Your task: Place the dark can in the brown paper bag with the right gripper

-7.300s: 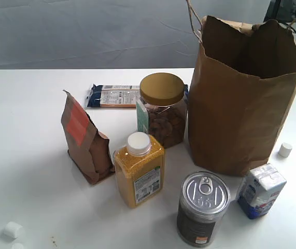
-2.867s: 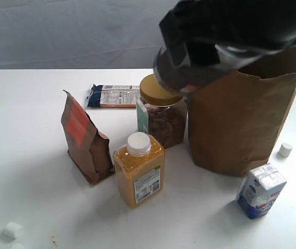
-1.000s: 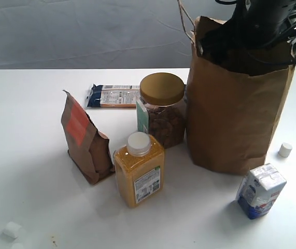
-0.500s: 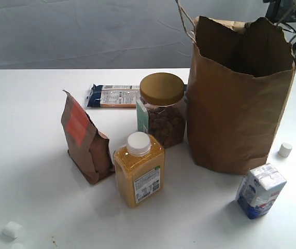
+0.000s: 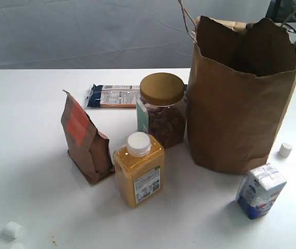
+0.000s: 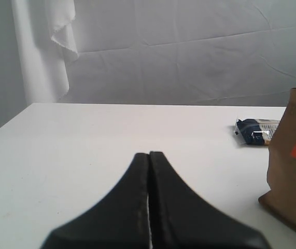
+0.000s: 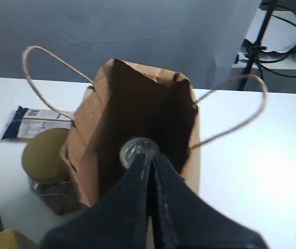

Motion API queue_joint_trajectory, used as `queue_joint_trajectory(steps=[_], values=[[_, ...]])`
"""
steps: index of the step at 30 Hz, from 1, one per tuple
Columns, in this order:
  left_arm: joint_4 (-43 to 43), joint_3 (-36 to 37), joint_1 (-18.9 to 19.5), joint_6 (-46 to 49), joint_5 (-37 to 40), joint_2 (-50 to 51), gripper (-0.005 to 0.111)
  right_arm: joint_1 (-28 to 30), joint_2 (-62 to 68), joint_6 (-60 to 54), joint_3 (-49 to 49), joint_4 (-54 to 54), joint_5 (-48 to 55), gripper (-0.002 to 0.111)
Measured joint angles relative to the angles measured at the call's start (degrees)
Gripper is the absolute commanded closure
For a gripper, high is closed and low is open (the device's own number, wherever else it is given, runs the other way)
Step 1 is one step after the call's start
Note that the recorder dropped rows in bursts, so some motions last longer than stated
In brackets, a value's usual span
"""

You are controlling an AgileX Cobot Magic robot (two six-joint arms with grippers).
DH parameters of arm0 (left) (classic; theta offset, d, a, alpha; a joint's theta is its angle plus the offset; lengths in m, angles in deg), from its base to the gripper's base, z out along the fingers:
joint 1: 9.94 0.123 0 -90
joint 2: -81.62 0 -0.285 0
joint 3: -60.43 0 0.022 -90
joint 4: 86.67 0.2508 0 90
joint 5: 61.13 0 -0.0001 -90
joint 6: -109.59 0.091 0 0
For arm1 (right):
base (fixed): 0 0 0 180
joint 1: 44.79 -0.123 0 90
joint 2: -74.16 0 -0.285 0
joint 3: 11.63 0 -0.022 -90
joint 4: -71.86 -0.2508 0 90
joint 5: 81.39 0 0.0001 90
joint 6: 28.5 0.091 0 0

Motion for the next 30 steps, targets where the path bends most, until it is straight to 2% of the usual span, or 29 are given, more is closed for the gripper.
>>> queue_joint_trajectory(steps=[5, 19, 24, 30], values=[[0.0, 0.0, 0.0, 0.0, 0.0, 0.0, 0.107, 2.08, -10.85, 4.49, 12.57, 4.5, -3.02, 0.108], [0.0, 0.0, 0.0, 0.0, 0.0, 0.0, 0.107, 20.26, -38.64, 2.13, 51.05, -8.27, -25.02, 0.108], [0.0, 0.0, 0.0, 0.0, 0.0, 0.0, 0.107, 25.17, -47.02, -2.98, 61.75, -14.28, -33.97, 0.108], [0.0, 0.0, 0.0, 0.0, 0.0, 0.0, 0.107, 26.12, -55.68, -12.94, 72.97, -20.22, -45.27, 0.108]])
